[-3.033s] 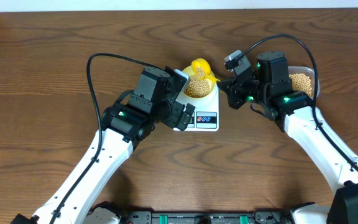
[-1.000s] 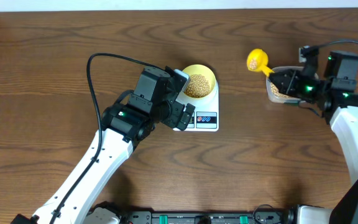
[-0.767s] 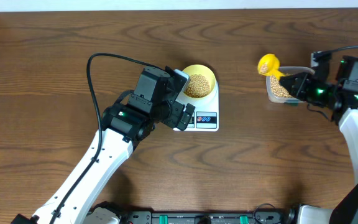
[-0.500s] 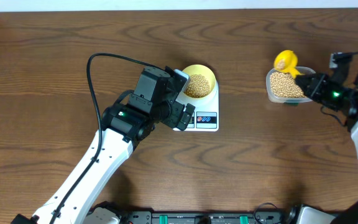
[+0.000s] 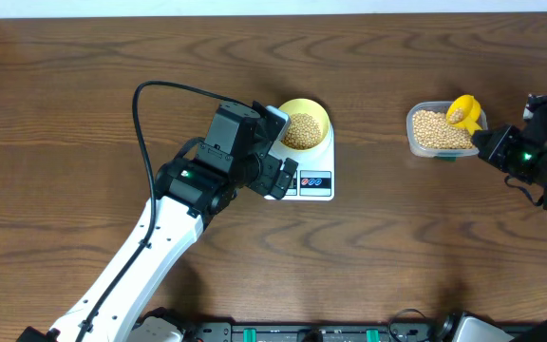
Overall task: Scoop item into bowl and weigh 50g on scale
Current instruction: 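Dip the scoop into the tub to pick up soybeans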
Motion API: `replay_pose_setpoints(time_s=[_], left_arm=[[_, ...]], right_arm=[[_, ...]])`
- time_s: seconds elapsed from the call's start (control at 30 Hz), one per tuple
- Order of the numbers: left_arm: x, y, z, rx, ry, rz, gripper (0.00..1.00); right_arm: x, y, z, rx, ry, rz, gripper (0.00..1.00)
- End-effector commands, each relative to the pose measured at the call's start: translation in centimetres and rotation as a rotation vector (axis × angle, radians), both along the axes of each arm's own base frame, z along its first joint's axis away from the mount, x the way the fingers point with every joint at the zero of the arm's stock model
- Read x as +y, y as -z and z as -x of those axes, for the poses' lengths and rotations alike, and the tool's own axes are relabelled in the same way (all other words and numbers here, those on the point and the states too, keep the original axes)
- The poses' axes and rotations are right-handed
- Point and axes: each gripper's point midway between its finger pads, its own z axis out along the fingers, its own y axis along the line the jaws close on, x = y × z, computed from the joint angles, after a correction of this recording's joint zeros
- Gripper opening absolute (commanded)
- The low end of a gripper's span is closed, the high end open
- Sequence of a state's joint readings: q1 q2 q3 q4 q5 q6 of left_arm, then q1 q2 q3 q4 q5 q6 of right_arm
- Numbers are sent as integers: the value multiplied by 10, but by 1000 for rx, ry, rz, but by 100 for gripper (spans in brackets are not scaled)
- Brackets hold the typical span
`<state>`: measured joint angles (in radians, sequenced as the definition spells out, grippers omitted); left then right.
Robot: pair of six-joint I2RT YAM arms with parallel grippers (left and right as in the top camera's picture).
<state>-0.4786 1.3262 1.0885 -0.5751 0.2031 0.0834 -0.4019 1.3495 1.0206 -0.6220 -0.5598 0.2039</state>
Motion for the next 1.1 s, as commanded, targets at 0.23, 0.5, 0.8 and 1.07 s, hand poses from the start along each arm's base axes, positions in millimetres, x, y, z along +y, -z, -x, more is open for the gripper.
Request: replay_pose_setpoints(time_s=[0.23, 0.5, 0.8, 1.07], left_arm=[[3, -1, -3, -13, -4, -11, 98], [3, -1, -3, -13, -4, -11, 98], [3, -1, -3, -13, -4, -11, 98], [3, -1, -3, -13, -4, -11, 98]], right_arm=[[-6, 7, -1, -15, -155, 329, 1], [11, 14, -1, -8, -334, 545, 1], [1, 18, -1, 66, -352, 779, 1], [8, 17, -1, 63, -419, 854, 1]])
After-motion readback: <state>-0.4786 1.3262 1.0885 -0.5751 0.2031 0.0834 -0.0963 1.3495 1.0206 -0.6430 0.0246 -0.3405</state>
